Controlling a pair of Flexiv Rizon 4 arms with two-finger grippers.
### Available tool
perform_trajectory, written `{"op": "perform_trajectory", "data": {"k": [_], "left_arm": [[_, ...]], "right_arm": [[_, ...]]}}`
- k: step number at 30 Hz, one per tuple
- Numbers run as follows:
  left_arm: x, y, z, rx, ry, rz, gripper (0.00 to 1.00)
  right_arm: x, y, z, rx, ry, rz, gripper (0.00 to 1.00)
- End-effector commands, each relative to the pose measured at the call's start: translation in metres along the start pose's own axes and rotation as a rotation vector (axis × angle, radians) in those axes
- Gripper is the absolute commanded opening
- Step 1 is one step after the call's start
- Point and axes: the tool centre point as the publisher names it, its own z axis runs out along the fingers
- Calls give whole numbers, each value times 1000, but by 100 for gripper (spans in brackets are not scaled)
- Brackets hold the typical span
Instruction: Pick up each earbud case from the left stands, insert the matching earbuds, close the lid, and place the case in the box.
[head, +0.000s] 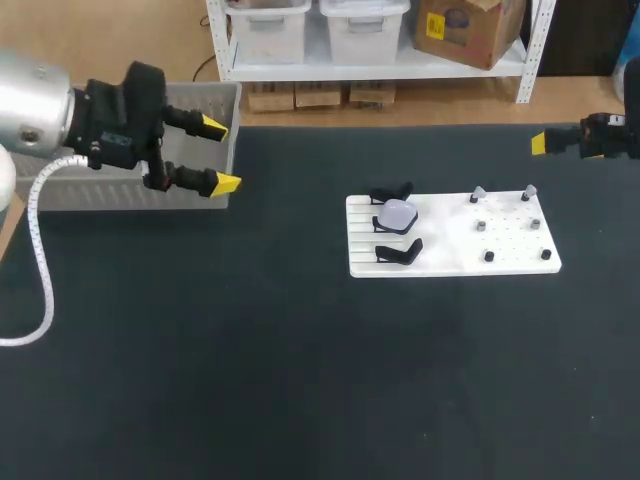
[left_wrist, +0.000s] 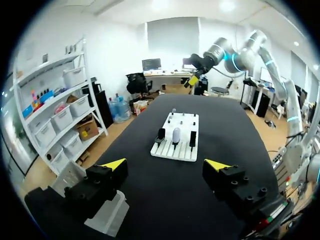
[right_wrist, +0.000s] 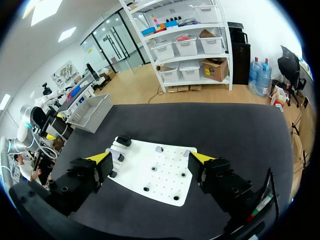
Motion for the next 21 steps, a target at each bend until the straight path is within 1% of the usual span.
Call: {"op": "perform_trajectory", "data": {"k": [1, 11, 12, 13, 16, 17, 21], "left_arm": [[-2, 8, 3, 95, 10, -2, 100], [-2, 8, 3, 95, 10, -2, 100], [0, 7, 4, 92, 15, 11, 100], [1, 6, 8, 94, -5, 21, 100], [0, 6, 22, 113, -34, 73, 100], [0, 6, 28, 131, -48, 86, 100], [-2, 11, 49, 163, -52, 117, 100]], "right_arm": [[0, -1, 0, -6, 1, -1, 100], [0, -1, 0, -6, 1, -1, 100], [0, -1, 0, -6, 1, -1, 100], [0, -1, 0, -6, 1, -1, 100], [0, -1, 0, -6, 1, -1, 100], [0, -1, 0, -6, 1, -1, 100], [0, -1, 0, -6, 1, -1, 100]]}}
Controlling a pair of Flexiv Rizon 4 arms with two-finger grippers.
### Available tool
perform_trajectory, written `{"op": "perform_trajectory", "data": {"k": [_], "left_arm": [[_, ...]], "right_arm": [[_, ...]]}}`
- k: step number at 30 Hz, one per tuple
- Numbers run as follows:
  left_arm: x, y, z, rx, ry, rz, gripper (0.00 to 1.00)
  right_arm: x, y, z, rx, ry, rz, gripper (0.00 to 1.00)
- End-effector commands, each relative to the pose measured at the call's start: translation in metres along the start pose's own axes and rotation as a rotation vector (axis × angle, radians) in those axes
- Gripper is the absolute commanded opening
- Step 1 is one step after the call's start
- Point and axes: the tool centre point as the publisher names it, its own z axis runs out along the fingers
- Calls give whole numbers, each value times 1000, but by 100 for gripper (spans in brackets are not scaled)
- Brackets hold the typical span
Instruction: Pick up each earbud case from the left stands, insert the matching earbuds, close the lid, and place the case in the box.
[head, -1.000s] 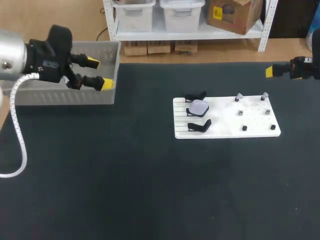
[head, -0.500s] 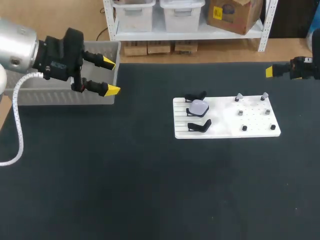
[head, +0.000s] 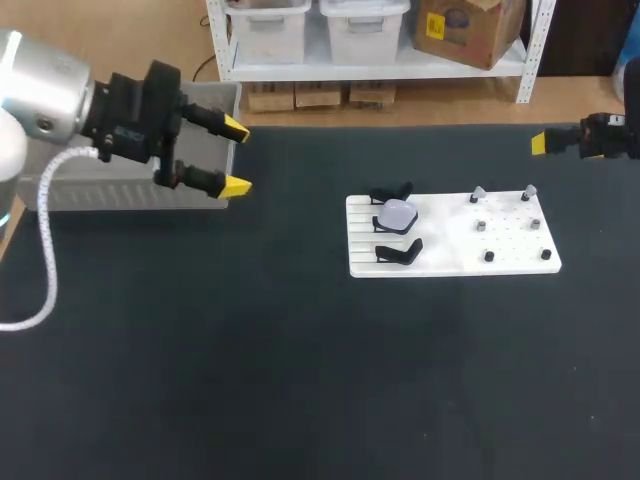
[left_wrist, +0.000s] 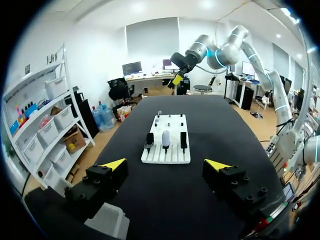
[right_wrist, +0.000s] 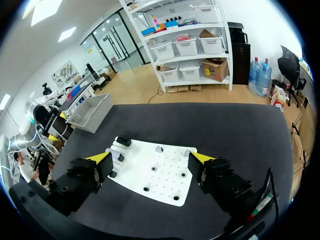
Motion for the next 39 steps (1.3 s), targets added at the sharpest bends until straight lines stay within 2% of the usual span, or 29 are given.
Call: {"op": "perform_trajectory", "data": {"k": [1, 10, 16, 28, 39], "left_arm": [[4, 17, 29, 35, 0, 15, 100], [6, 24, 69, 100, -22, 32, 100], [4, 14, 91, 127, -54, 36, 100], [13, -7, 118, 87, -81, -16, 100], [20, -4, 143, 116, -87, -31, 100]], "right_arm": [[0, -1, 0, -6, 1, -1, 100], [0, -1, 0, -6, 1, -1, 100], [0, -1, 0, -6, 1, -1, 100], [0, -1, 0, -6, 1, -1, 100], [0, -1, 0, -6, 1, -1, 100]]}}
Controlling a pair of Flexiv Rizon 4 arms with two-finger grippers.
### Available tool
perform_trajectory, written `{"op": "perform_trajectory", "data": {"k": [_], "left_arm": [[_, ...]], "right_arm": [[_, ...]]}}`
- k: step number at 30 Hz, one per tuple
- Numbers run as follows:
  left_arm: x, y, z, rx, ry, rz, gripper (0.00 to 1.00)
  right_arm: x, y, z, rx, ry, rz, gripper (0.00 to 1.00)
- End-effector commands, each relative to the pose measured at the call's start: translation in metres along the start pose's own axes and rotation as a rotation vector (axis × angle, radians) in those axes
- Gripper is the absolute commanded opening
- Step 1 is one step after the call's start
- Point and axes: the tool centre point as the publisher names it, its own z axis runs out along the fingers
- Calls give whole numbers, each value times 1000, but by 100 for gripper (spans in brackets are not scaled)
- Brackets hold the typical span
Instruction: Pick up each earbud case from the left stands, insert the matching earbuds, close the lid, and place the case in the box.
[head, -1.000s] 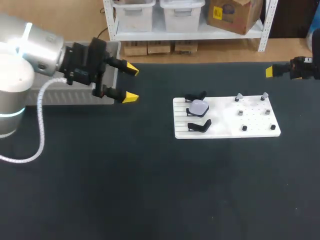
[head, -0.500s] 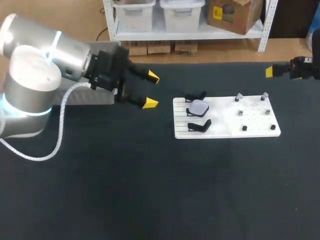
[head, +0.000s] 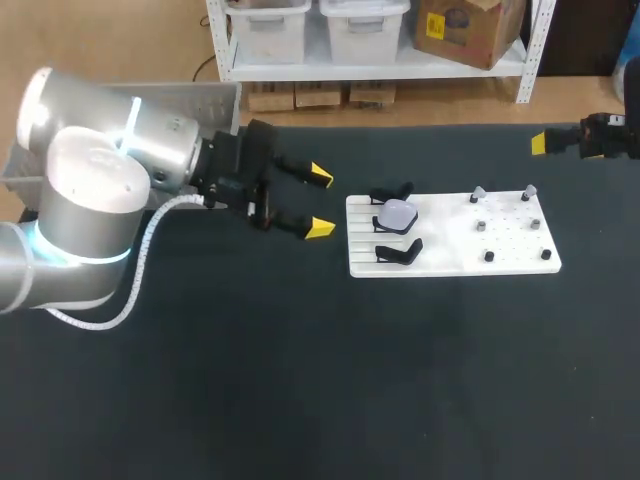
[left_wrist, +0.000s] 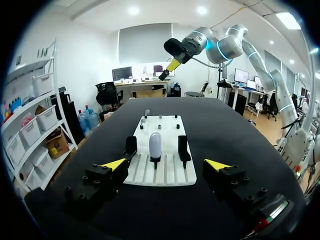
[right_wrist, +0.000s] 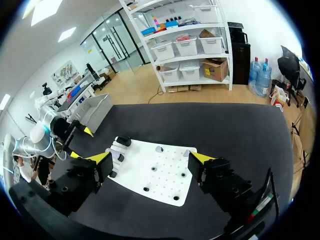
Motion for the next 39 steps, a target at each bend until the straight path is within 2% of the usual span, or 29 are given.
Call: {"op": "perform_trajectory", "data": {"k": [1, 3, 6, 7, 8, 9, 10, 11, 16, 20, 21, 27, 28, 29, 30, 32, 39], "left_arm": [[4, 9, 13, 20, -2, -1, 96], [3, 11, 18, 31, -2, 1, 98], [3, 16, 25, 43, -4, 4, 94], [3, 17, 28, 46, -4, 6, 89], [2, 18, 29, 50, -4, 7, 69], [2, 19, 32, 58, -2, 8, 55], [2, 19, 35, 66, 0, 10, 64], [2, 20, 37, 72, 1, 11, 79], [4, 20, 46, 94, 8, 8, 78], [7, 18, 51, 104, 14, -2, 70], [7, 17, 52, 105, 15, -5, 65], [11, 16, 57, 105, 19, -17, 61], [11, 15, 58, 105, 20, -18, 48], [12, 15, 59, 105, 21, -19, 43], [12, 15, 59, 105, 22, -20, 42], [12, 16, 61, 105, 23, -22, 48], [11, 20, 69, 110, 22, -21, 48]], "right_arm": [[0, -1, 0, -6, 1, -1, 100], [0, -1, 0, -6, 1, -1, 100], [0, -1, 0, -6, 1, -1, 100], [0, -1, 0, -6, 1, -1, 100], [0, -1, 0, -6, 1, -1, 100], [0, -1, 0, -6, 1, -1, 100], [0, -1, 0, -6, 1, -1, 100], [0, -1, 0, -6, 1, -1, 100], [0, -1, 0, -6, 1, -1, 100], [0, -1, 0, -6, 1, -1, 100], [0, -1, 0, -6, 1, -1, 100], [0, -1, 0, -6, 1, -1, 100], [0, -1, 0, -6, 1, -1, 100], [0, -1, 0, -6, 1, -1, 100], [0, -1, 0, -6, 1, -1, 100], [0, -1, 0, -6, 1, -1, 100], [0, -1, 0, -6, 1, -1, 100]]}}
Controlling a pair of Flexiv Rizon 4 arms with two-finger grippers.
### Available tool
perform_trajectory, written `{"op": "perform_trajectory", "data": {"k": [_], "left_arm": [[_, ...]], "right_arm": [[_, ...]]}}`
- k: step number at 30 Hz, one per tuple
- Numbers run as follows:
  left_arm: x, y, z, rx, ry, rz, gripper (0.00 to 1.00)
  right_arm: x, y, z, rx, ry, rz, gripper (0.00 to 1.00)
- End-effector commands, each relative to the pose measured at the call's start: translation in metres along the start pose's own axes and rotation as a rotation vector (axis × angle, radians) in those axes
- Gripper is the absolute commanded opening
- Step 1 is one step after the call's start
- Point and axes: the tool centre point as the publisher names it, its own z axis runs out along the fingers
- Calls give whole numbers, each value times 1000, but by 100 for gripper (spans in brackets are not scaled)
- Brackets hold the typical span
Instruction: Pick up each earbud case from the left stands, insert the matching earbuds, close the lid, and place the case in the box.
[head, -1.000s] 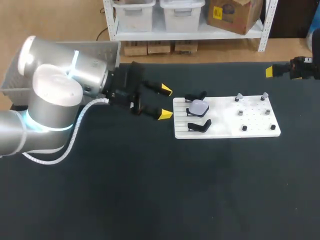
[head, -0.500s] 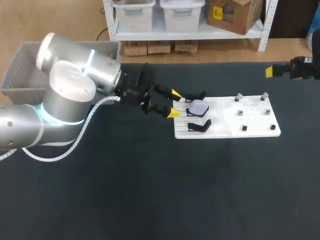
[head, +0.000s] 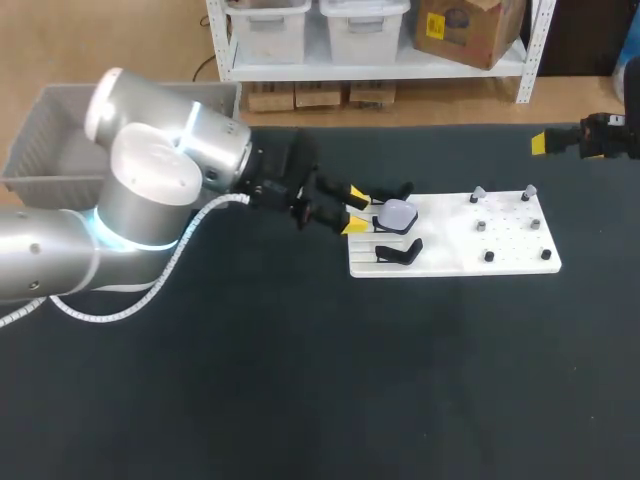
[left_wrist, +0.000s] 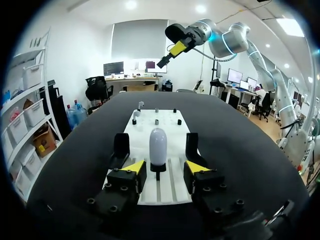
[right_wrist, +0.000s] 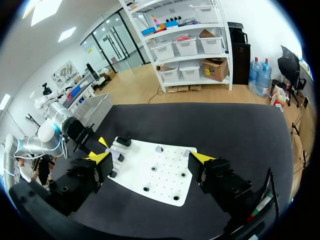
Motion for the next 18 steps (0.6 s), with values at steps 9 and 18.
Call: {"op": "perform_trajectory", "data": {"k": [9, 18], "left_arm": [[-2, 13, 14, 13, -1, 5, 51], [-5, 13, 25, 28, -9, 14, 49]], "right_arm": [[0, -1, 0, -6, 1, -1, 100], [0, -1, 0, -6, 1, -1, 100]]}}
